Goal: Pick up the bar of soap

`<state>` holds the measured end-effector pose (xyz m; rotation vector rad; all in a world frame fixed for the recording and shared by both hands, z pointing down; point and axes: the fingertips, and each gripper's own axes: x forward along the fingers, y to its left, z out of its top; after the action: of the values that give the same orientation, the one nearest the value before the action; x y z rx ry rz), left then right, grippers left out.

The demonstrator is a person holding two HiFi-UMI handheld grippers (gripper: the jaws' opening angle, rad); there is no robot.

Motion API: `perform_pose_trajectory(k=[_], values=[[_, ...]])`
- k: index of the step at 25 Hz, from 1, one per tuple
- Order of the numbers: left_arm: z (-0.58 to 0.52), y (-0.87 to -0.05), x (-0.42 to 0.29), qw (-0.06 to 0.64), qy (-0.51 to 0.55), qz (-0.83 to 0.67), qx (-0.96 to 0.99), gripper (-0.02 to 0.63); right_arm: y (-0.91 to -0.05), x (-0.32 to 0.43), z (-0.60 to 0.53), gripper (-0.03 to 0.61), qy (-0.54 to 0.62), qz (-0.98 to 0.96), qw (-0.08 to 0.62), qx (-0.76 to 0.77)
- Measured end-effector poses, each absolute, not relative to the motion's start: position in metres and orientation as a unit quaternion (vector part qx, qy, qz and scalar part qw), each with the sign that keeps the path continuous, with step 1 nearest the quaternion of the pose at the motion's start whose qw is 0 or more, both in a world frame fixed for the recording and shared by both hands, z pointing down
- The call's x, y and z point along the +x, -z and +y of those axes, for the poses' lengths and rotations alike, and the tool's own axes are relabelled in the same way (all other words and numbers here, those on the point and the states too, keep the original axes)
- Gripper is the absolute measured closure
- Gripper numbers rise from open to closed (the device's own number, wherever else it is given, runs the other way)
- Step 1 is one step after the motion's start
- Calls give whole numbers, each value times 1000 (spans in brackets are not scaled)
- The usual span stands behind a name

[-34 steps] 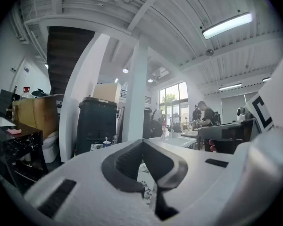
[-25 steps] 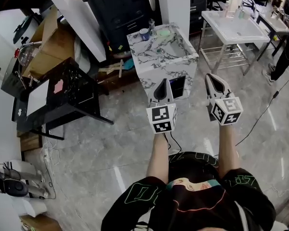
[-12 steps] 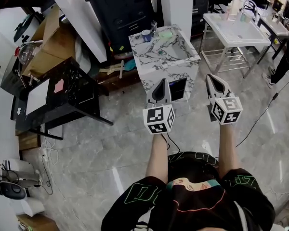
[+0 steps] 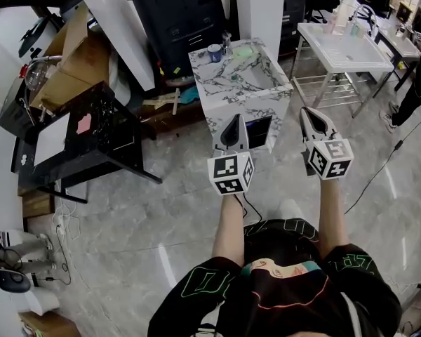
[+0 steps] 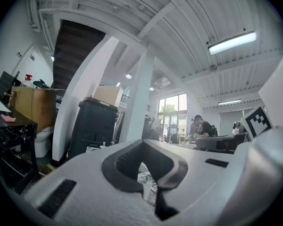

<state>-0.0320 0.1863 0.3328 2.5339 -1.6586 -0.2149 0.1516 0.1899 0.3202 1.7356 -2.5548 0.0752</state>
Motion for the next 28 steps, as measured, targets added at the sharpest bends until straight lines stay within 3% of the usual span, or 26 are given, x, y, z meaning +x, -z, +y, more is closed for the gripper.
perform_pose_trajectory(k=[28], values=[[119, -322, -50, 36, 71, -574, 815, 606, -303, 145, 111, 574, -14, -841, 14, 541]])
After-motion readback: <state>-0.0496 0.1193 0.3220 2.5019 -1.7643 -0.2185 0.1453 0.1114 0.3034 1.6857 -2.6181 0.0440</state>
